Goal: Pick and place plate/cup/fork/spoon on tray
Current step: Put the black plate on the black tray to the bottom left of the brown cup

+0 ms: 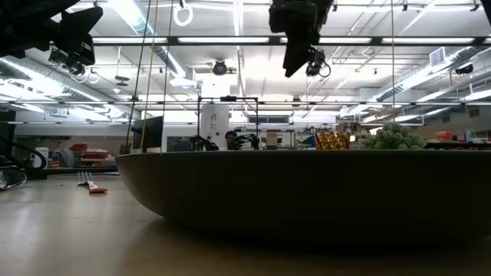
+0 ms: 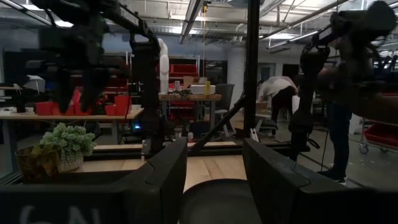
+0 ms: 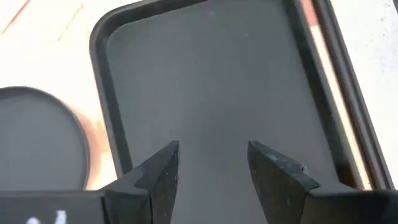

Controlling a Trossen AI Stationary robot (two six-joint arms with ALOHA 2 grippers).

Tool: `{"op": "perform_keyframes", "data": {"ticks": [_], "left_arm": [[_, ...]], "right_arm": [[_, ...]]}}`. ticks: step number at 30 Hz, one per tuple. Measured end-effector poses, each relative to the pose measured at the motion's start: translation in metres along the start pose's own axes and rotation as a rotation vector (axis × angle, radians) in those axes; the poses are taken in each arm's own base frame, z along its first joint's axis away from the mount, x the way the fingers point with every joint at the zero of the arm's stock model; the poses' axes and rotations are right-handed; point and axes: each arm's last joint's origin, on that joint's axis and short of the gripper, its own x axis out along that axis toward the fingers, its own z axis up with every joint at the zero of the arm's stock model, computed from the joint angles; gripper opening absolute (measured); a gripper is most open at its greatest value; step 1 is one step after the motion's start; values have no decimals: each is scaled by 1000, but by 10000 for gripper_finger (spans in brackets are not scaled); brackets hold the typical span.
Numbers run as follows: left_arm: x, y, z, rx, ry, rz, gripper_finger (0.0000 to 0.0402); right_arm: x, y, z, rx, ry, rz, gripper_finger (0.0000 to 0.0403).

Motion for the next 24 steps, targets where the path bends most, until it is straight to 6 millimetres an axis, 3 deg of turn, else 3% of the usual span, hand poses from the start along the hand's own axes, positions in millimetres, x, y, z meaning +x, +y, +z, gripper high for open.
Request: {"op": "perform_keyframes", "data": {"ticks": [4, 10, 14, 18, 24], "left_arm": [[0, 0, 0, -4, -2, 0, 165], [0, 0, 1, -186, -8, 0, 165], [0, 0, 1, -205, -8, 0, 165], [0, 0, 3, -209, -25, -1, 165], [0, 0, 3, -209, -29, 2, 165]], "right_arm": [[22, 21, -7, -49, 35, 27, 196], [68, 50, -27, -69, 66, 64, 196], [91, 72, -41, -58, 58, 79, 196], [107, 90, -55, -36, 68, 88, 196], [115, 120, -72, -38, 65, 30, 196]]}}
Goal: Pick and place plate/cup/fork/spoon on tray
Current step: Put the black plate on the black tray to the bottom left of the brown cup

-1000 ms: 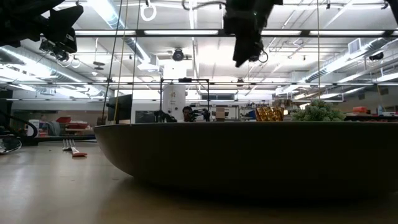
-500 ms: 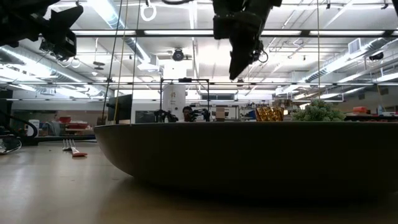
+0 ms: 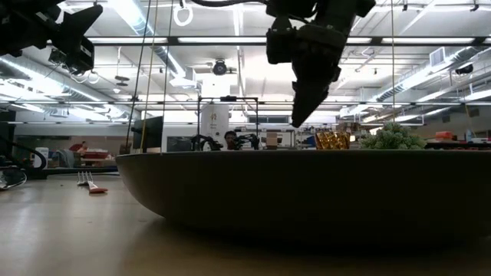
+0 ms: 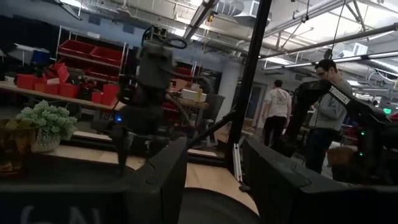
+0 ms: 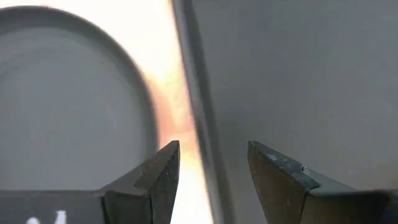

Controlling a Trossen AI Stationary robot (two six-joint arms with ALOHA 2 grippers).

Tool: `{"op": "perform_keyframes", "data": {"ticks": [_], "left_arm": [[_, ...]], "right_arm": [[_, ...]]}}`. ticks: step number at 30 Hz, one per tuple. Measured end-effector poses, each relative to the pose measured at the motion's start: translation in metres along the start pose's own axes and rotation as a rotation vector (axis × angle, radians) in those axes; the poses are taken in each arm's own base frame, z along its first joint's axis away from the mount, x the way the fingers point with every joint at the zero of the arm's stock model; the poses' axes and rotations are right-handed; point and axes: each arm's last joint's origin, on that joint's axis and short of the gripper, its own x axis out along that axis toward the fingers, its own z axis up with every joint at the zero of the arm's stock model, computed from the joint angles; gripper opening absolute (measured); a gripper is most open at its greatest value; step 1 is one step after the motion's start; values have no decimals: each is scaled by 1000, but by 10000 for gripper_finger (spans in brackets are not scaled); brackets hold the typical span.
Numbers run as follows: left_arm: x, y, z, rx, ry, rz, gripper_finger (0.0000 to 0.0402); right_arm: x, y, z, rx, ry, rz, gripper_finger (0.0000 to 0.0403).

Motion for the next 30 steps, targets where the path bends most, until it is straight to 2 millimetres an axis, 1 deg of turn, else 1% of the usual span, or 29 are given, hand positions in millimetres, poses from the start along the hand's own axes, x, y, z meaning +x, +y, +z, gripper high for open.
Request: {"op": "perform_keyframes", "data": {"ticks": [4, 7, 12, 16, 19, 22, 26, 30], "left_arm": [[0, 0, 0, 0, 1, 4, 165], [0, 0, -1, 4, 9, 7, 165], [0, 0, -1, 32, 9, 8, 165], [0, 1, -1, 78, 11, 26, 165], [0, 2, -1, 84, 7, 63, 165], [0, 3, -1, 85, 1, 107, 165], [0, 4, -1, 87, -3, 136, 165], [0, 4, -1, 87, -3, 145, 165]], "right_arm": [[2, 18, -7, 16, -5, 9, 194], [6, 27, -15, 30, 6, -15, 189], [22, 37, -37, 95, 21, 2, 173], [26, 42, -53, 231, -9, -24, 163], [23, 46, -64, 373, -45, -50, 159], [22, 50, -74, 507, -41, -72, 158], [19, 60, -81, 605, -19, -47, 158], [23, 68, -87, 655, 15, -50, 158]]}}
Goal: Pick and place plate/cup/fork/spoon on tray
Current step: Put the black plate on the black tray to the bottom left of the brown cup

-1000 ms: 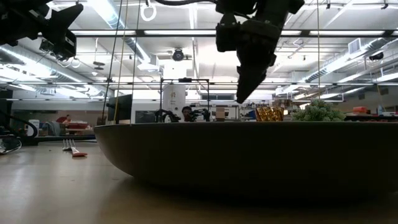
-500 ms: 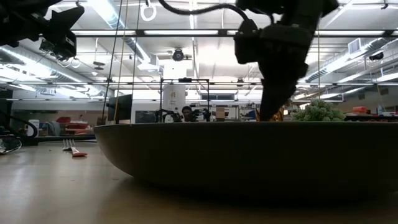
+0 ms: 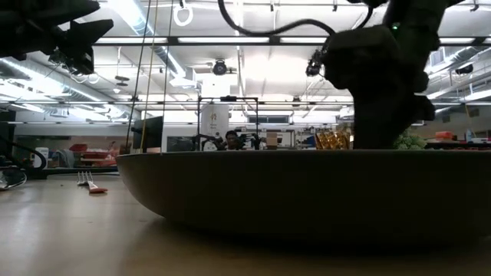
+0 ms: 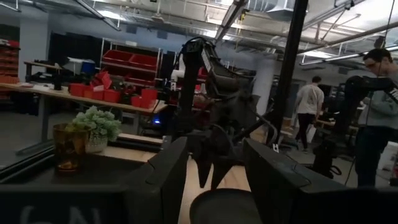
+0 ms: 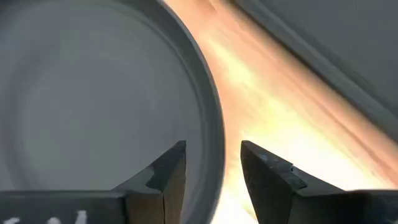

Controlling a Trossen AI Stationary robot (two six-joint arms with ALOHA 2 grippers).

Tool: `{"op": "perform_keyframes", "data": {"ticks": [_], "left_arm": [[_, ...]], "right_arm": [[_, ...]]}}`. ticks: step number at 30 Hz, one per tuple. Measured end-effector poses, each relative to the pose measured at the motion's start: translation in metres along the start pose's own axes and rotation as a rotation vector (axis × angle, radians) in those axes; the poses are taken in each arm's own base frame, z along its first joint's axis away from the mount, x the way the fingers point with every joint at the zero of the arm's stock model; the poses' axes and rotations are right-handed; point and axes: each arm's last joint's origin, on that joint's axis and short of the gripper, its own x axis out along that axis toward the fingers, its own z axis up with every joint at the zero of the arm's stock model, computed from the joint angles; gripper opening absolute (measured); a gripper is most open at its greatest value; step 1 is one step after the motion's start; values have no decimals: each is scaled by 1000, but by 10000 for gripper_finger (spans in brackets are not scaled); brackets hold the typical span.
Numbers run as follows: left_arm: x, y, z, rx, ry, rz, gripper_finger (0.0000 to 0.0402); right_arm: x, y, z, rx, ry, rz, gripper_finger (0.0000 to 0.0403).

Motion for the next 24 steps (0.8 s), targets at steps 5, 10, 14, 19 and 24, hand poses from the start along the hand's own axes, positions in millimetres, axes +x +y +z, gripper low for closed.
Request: {"op": "perform_keyframes", "data": {"ticks": [5, 10, 14, 19, 24], "left_arm": [[0, 0, -2, 6, 15, 1, 165], [0, 0, -3, 14, 34, 3, 165], [0, 0, -5, 18, 48, 5, 165], [0, 0, -6, 21, 55, 6, 165], [1, 0, -6, 22, 58, 6, 165]], "right_arm": [[-3, 2, -12, 26, -7, -25, 158], [0, 3, -21, 34, 2, -41, 158], [12, 5, -29, 24, 31, -69, 158], [18, 5, -33, 17, 50, -83, 157], [18, 5, -33, 15, 68, -80, 138]]}}
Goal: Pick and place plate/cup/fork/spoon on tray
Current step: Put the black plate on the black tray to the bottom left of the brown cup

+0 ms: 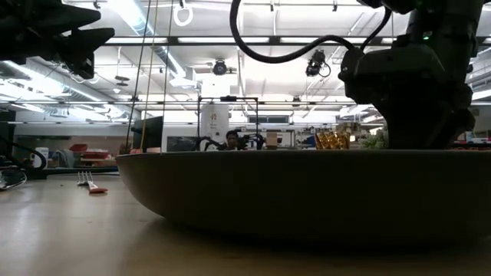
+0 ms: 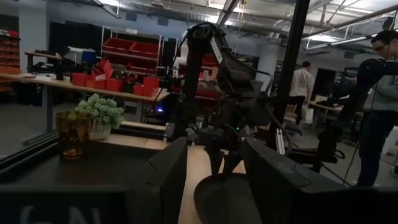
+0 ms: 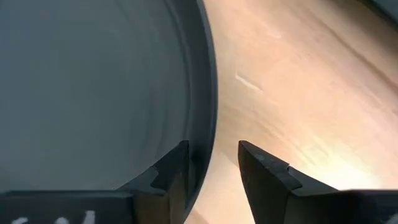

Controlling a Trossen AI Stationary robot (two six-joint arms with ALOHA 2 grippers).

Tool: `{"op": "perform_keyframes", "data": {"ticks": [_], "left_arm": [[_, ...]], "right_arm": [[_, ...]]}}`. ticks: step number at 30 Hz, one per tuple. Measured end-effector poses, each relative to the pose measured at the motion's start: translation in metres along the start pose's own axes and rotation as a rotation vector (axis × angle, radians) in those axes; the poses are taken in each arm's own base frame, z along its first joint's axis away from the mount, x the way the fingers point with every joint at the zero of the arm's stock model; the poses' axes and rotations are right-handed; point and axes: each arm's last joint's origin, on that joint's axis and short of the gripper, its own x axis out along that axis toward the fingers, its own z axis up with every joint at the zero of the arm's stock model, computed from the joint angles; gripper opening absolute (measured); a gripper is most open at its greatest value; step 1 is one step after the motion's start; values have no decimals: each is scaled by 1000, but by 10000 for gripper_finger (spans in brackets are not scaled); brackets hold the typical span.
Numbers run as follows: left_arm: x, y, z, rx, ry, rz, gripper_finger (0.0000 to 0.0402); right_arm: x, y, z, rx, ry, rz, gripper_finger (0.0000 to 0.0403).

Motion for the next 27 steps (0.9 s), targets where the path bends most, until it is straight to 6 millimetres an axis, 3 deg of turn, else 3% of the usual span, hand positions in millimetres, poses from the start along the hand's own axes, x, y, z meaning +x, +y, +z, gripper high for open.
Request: {"op": "perform_keyframes", "data": {"ticks": [15, 21, 27], "left_arm": [[0, 0, 0, -1, 0, 0, 165], [0, 0, 0, -1, 0, 0, 165], [0, 0, 0, -2, 0, -1, 165]], "right_arm": [[3, -5, 3, 39, 41, 9, 17], [-3, -9, 13, 21, 43, 23, 9], [-10, -19, 40, -5, 49, 52, 9]]}}
